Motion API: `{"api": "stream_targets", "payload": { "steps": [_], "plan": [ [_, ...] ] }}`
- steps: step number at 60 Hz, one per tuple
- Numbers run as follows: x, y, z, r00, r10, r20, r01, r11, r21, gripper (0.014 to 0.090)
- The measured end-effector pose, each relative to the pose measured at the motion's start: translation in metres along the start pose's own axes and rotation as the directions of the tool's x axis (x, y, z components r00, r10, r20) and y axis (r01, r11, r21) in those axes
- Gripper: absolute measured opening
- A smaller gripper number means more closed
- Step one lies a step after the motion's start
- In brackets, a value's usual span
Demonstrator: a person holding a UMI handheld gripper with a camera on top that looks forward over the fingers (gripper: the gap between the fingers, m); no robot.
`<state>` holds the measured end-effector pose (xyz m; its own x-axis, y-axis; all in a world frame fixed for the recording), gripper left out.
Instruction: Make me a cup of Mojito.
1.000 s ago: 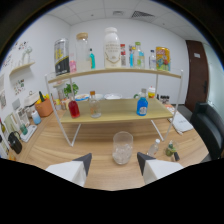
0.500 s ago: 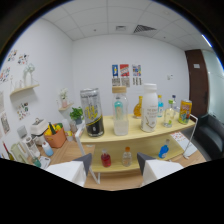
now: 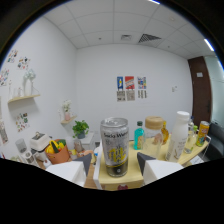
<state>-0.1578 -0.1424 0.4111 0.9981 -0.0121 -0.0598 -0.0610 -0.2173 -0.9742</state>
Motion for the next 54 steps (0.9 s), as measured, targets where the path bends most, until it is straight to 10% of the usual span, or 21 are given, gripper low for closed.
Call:
{"api": "stream_targets", "payload": {
  "steps": [13,26,54],
  "plan": [
    [0.002,-0.002,0.039,0.999,-0.034,-0.020,0.033,0.999,-0.014,0.0842],
    [0.006,-0.007,0.055,0.999,-0.044,-0.029,0.044,0.999,-0.008,0.0541],
    [0.004,-0.026,0.025,0.999,-0.045,0.029,0.044,0.998,0.036,0.0516]
  ]
}}
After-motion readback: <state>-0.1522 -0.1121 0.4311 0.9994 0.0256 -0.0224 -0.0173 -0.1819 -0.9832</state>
